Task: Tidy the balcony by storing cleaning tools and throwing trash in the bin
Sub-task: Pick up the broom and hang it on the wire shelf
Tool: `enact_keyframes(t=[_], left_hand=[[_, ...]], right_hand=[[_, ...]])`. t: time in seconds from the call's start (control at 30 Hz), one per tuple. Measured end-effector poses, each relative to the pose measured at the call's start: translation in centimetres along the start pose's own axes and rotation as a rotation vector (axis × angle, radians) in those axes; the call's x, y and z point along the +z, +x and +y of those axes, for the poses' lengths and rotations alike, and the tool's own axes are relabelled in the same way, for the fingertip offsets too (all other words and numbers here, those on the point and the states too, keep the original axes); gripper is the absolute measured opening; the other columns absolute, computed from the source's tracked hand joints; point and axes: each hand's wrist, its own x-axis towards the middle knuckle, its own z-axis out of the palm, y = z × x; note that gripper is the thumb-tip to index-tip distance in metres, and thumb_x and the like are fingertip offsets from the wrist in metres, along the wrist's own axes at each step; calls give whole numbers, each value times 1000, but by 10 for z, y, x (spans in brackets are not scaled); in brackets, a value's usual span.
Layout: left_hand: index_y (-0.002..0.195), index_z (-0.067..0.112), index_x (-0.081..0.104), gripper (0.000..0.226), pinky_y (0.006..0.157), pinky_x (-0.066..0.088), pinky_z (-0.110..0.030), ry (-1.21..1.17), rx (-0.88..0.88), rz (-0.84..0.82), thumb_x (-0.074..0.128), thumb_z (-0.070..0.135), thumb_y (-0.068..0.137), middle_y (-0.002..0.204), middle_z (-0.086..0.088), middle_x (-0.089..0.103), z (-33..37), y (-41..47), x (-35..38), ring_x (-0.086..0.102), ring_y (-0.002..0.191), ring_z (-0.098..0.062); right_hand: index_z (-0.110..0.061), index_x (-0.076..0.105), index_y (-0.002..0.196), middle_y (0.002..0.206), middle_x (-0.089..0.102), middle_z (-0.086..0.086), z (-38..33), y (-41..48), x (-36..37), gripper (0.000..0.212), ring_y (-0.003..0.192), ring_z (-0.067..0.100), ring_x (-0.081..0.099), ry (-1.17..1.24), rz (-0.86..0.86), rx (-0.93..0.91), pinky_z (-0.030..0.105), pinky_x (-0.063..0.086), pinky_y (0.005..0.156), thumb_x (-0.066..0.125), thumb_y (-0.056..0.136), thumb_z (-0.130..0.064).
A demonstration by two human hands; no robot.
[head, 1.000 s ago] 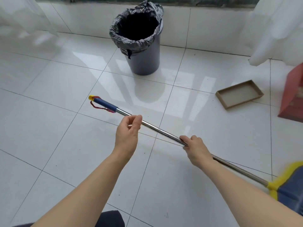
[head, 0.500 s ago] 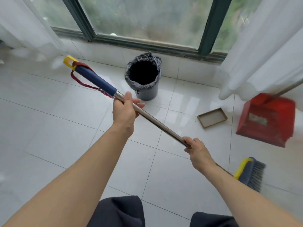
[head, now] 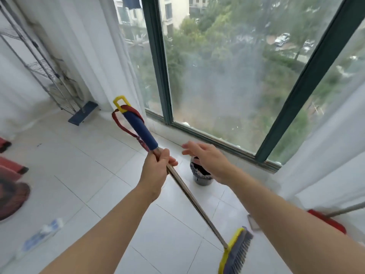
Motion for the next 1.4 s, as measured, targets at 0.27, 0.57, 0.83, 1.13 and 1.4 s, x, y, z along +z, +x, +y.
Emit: enact_keyframes(t=[0.27, 0.57, 0.83, 1.13, 1.4], left_hand=[[109, 26, 55, 16, 86, 47, -33, 151, 267, -178, 43, 22, 99, 97, -5, 66, 123, -12, -97, 64, 95, -21], [107, 5, 55, 21, 78, 41, -19, 244, 241, -112, 47, 21, 97, 92, -5, 64, 157, 18, -195, 63, 86, -9], [90, 16, 54, 4, 81, 42, -23, 346, 196, 83, 51, 16, 94, 90, -5, 60, 167, 88, -276, 60, 93, -18], [107, 15, 50, 17, 74, 44, -20, 427, 196, 278, 55, 17, 91, 93, 0, 60, 221, 204, -341, 60, 87, -12], [100, 21, 48, 23, 74, 49, -24, 475, 208, 369, 62, 10, 85, 87, 5, 55, 251, 302, -393, 54, 80, -9]], right_hand=[[-27, 61, 100, 115, 68, 14, -196, 25, 95, 55, 110, 30, 61, 89, -238, -58, 44, 41, 107, 24, 90, -67], [-6, 57, 123, 99, 68, 8, -287, 65, 163, 51, 86, 22, 66, 561, -319, -106, 35, 52, 79, 43, 95, -46], [-6, 65, 102, 75, 66, 7, -342, 162, 207, 15, 62, 14, 61, 674, -257, -186, 27, 55, 62, 59, 89, -4], [0, 64, 104, 86, 64, 13, -426, 283, 250, 20, 63, 14, 58, 629, -441, -323, 23, 54, 61, 53, 89, 7], [-2, 63, 105, 82, 64, 9, -484, 395, 302, 23, 59, 13, 57, 510, -482, -444, 25, 51, 66, 54, 87, 8]])
